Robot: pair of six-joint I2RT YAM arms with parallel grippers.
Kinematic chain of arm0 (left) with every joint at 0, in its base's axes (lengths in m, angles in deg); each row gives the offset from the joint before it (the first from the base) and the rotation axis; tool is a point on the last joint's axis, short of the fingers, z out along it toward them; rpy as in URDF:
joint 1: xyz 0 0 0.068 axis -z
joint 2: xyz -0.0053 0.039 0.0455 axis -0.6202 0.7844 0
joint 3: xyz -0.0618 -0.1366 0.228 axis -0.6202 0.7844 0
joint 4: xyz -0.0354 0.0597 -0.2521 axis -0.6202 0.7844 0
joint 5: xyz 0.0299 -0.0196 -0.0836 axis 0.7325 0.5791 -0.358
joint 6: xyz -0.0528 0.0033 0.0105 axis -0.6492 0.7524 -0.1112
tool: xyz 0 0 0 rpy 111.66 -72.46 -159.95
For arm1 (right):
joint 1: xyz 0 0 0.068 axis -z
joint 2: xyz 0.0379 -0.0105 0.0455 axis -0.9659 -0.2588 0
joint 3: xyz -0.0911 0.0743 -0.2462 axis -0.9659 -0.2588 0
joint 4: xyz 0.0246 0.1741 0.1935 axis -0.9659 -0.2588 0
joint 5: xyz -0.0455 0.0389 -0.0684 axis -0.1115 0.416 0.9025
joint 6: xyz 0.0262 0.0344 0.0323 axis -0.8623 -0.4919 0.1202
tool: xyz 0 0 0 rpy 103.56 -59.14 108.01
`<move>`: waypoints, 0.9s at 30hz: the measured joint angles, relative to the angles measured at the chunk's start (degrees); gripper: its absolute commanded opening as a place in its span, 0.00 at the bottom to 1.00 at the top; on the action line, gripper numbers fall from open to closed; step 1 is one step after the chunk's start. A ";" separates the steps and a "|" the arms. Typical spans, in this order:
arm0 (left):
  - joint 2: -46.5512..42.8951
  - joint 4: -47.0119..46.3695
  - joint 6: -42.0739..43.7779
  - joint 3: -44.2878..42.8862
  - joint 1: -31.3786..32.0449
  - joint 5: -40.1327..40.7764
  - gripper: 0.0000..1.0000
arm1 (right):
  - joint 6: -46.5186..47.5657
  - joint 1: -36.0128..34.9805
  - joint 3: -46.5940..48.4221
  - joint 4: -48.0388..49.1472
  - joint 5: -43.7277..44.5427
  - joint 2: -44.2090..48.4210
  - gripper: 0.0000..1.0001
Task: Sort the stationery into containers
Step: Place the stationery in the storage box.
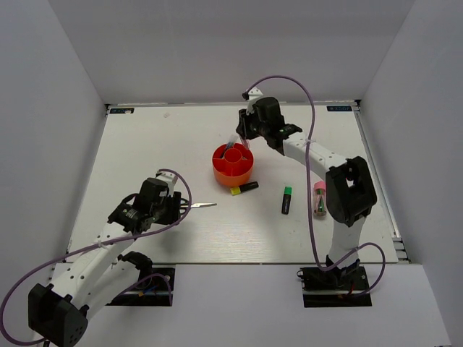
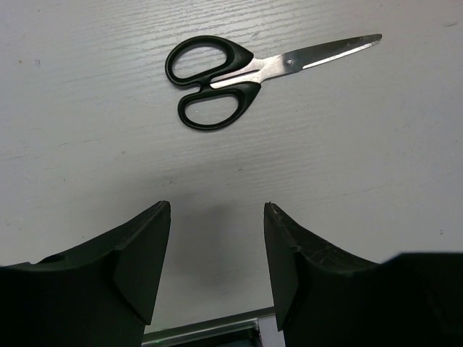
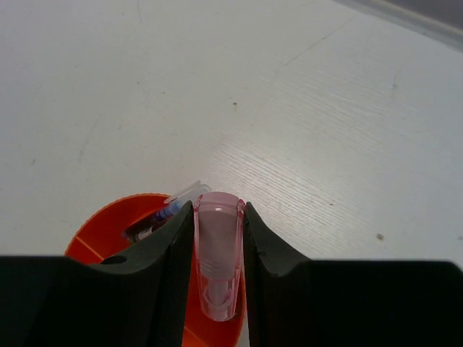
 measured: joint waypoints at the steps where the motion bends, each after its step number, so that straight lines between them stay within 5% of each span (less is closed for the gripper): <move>1: 0.04 0.04 0.00 0.00 0.00 0.02 0.65 | -0.87 0.09 0.00 0.13 -1.20 -0.39 0.00; 13: 0.70 0.02 0.15 0.00 0.00 0.17 0.65 | -4.50 0.92 -1.88 3.96 -7.48 -3.45 0.00; 15: 0.70 0.02 0.15 0.00 0.00 0.17 0.65 | -4.50 1.22 -2.62 4.37 -8.00 -3.61 0.23; 21: 0.87 0.00 0.15 0.00 0.00 0.15 0.65 | -4.13 1.92 -4.72 5.07 -9.70 -3.61 0.56; 23: 1.14 0.00 0.15 0.00 0.00 0.15 0.65 | -4.00 2.01 -5.42 5.16 -10.08 -3.58 0.61; 27: 2.43 -0.04 0.11 0.00 0.00 0.13 0.64 | -3.82 2.32 -6.51 4.94 -10.64 -2.93 0.56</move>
